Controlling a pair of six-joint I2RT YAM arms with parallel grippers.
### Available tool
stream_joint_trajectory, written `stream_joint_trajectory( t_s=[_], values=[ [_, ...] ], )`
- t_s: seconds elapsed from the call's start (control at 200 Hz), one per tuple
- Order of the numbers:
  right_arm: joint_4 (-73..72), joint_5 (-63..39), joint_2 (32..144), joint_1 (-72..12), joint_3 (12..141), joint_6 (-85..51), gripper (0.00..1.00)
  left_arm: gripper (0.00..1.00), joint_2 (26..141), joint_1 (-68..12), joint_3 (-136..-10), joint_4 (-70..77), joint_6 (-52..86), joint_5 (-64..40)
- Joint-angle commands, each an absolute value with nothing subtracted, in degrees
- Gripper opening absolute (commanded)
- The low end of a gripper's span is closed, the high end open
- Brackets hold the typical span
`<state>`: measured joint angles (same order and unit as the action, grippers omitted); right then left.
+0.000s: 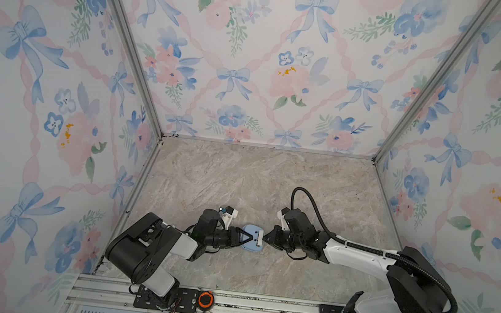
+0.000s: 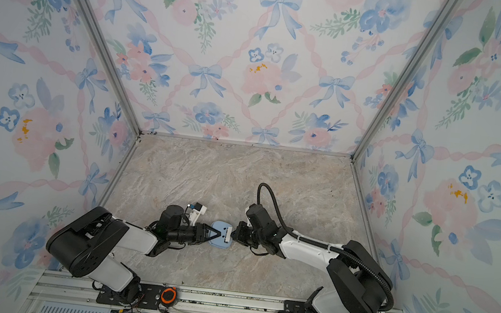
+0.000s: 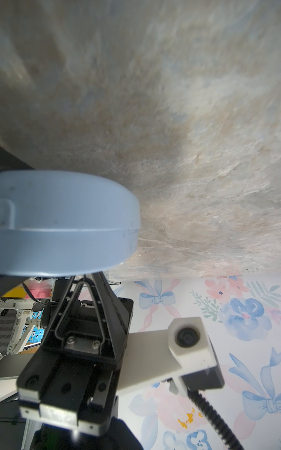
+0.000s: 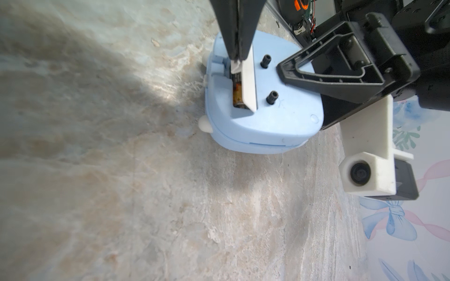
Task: Insert the battery into the alarm
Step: Install the cover on the alarm.
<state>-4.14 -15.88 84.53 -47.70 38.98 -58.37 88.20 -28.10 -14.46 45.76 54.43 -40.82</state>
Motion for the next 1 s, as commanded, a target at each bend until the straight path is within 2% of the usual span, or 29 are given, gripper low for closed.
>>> stream_joint_trajectory(
  t_s=[0.0, 0.995],
  values=[
    [-5.3, -16.2, 85.6, -48.6, 39.6, -58.9, 0.00, 0.00, 88.5, -28.5, -13.7, 43.2, 53.3, -40.2],
    [-5.4, -14.7, 89.6, -50.9, 42.5, -59.1, 0.00, 0.00, 88.8, -28.9, -13.8, 43.3, 53.3, -40.6]
  ],
)
